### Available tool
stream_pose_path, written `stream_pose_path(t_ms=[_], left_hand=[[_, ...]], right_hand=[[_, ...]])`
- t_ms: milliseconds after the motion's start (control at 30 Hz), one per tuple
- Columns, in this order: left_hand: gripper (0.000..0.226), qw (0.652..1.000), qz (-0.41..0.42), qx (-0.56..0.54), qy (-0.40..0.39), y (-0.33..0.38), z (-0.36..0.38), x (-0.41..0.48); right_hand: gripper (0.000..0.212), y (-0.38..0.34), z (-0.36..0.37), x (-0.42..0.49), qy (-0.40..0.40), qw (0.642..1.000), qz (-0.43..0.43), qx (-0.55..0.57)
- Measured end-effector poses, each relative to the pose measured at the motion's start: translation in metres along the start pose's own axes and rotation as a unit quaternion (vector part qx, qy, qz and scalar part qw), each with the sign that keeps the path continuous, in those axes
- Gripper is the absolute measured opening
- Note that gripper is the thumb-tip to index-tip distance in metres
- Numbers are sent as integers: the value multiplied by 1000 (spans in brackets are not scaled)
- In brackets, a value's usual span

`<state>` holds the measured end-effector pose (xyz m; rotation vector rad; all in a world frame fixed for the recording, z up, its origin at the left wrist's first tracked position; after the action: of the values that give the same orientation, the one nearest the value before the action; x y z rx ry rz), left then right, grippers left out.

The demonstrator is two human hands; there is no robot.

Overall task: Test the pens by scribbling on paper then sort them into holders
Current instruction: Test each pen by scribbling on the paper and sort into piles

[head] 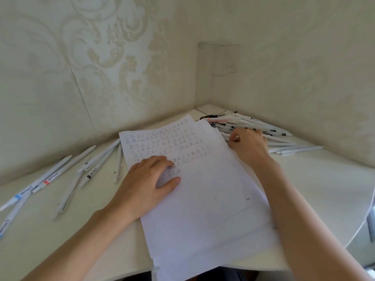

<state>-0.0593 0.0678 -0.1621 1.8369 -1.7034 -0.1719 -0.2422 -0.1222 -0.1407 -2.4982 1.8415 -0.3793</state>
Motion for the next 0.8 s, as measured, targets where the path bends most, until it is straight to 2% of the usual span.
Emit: stream_pose_path(t_ms=[133, 233, 333, 433, 500, 567, 700, 800], left_hand=[[73, 1000, 0, 0, 1, 0, 0, 1], [73, 1000, 2, -3, 2, 0, 0, 1], [73, 1000, 5, -2, 8, 1, -2, 1], [75, 1000, 7, 4, 7, 2, -1, 0], [73, 1000, 7, -5, 9, 2, -1, 0], [67, 999, 8, -34, 40, 5, -9, 0], [48, 977, -23, -113, 180, 1, -42, -6], [47, 956, -83, -193, 203, -11, -46, -9]], right_hand=[[22, 4, 0, -1, -10, 999, 23, -28], [22, 16, -11, 0, 35, 998, 52, -21], [15, 22, -30, 0, 112, 989, 56, 79], [10, 17, -45, -5, 151, 955, 23, 255], [3, 6, -45, -6, 129, 922, 0, 364], [11, -15, -39, -8, 75, 905, -48, 415], [12, -72, -21, -27, -58, 904, -202, 371], [3, -100, -12, -48, -115, 897, -268, 332]])
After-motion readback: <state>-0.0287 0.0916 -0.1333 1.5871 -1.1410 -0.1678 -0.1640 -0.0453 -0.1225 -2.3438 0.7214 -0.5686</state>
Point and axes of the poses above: each hand's wrist, its own x-axis towards the middle knuckle, its own z-axis out of the palm, y = z × x, the point moved 9 cm from there along x, towards the middle knuckle, and after that the axes turned 10 degrees about -x, right-handed, at the moved point
